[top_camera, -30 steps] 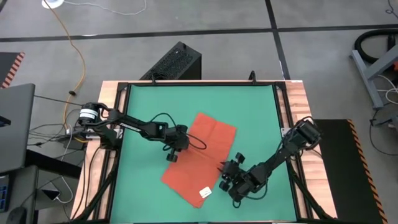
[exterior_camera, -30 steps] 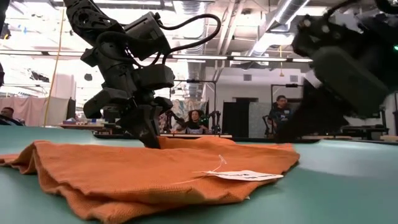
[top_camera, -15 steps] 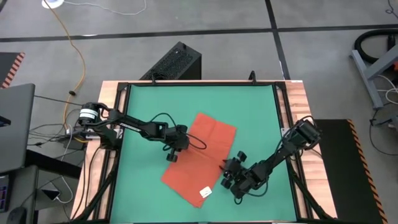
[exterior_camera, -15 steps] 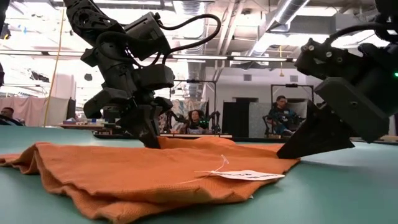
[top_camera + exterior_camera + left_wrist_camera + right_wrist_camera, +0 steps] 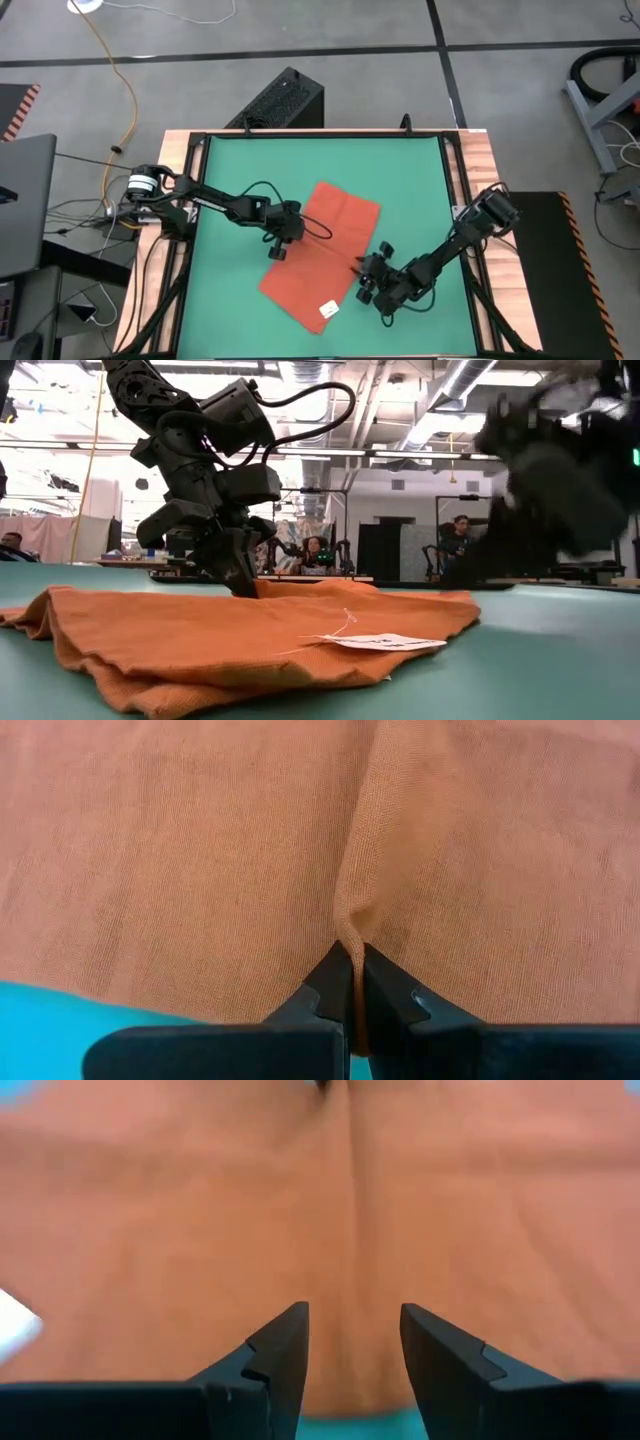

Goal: Roll towel
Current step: Fold the orange towel

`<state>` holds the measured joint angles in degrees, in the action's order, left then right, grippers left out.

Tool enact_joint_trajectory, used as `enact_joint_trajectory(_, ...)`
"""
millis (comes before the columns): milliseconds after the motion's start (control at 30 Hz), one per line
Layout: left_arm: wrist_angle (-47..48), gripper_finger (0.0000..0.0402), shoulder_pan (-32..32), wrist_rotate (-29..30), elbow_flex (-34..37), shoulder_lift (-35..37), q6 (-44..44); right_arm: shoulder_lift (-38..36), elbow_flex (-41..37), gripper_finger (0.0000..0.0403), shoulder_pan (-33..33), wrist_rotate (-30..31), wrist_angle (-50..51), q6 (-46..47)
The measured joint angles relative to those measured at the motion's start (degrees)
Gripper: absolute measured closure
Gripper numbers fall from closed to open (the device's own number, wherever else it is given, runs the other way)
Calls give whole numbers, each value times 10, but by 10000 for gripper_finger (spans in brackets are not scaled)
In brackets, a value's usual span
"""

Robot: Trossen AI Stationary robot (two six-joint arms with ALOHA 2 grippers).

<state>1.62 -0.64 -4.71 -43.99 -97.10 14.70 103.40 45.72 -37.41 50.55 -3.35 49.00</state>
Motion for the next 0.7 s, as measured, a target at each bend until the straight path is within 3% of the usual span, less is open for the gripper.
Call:
enact_joint_trajectory(233,-17,401,0,0,0,0,-16,-10,5,223,1,30,-24,-30)
enact_joint_trajectory(467,-17,401,0,0,0,0,-17,61,6,223,4,36,-76,-18)
enact_joint_trajectory(700,-17,401,0,0,0,0,-19,131,8,224,2,53,-85,54)
